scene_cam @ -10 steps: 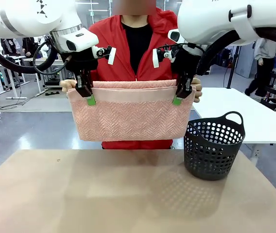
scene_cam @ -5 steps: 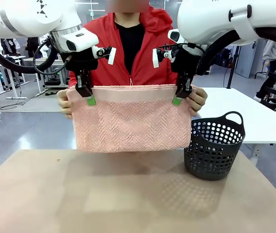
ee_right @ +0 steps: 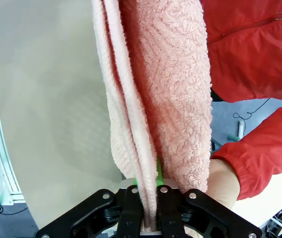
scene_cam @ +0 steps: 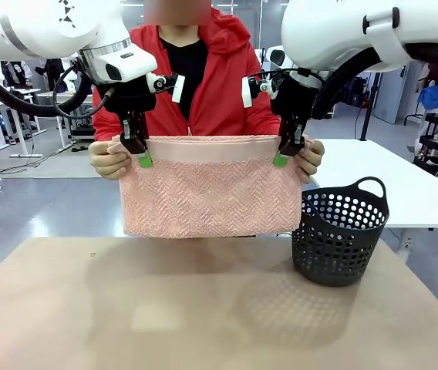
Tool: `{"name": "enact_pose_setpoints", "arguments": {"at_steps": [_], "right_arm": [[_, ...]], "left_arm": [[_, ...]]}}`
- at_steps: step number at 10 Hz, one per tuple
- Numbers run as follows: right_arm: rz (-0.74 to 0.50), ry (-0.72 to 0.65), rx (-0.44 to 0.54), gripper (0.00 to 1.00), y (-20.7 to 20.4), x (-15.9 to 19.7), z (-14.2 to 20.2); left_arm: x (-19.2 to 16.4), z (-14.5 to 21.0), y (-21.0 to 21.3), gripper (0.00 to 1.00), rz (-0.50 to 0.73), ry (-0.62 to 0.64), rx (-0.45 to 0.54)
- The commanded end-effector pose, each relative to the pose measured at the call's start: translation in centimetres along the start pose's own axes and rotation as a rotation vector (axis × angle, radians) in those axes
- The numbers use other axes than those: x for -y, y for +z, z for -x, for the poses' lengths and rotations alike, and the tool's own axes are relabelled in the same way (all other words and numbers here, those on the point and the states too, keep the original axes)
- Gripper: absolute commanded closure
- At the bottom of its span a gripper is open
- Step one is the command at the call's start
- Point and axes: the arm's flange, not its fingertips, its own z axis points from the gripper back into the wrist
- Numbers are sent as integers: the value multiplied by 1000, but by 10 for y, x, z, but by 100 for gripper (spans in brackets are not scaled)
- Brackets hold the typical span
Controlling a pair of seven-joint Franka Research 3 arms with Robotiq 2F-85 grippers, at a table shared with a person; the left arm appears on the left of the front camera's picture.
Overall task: Fold the towel.
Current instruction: Release the end of the 100 cm Hotel Towel you were holding.
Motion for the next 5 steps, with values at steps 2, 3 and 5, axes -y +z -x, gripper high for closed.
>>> {"name": "enact_pose_setpoints", "arguments": {"at_steps": [2,3,5], "right_arm": [[3,4,-2,100,1,1,2],[3,4,-2,100,1,1,2],[1,2,18,96,1,-1,1]], "left_arm": [[-1,2,1,100,-9,-4,-12],[-1,2,1,100,-9,-4,-12],[0,0,0,71,0,0,0]]}}
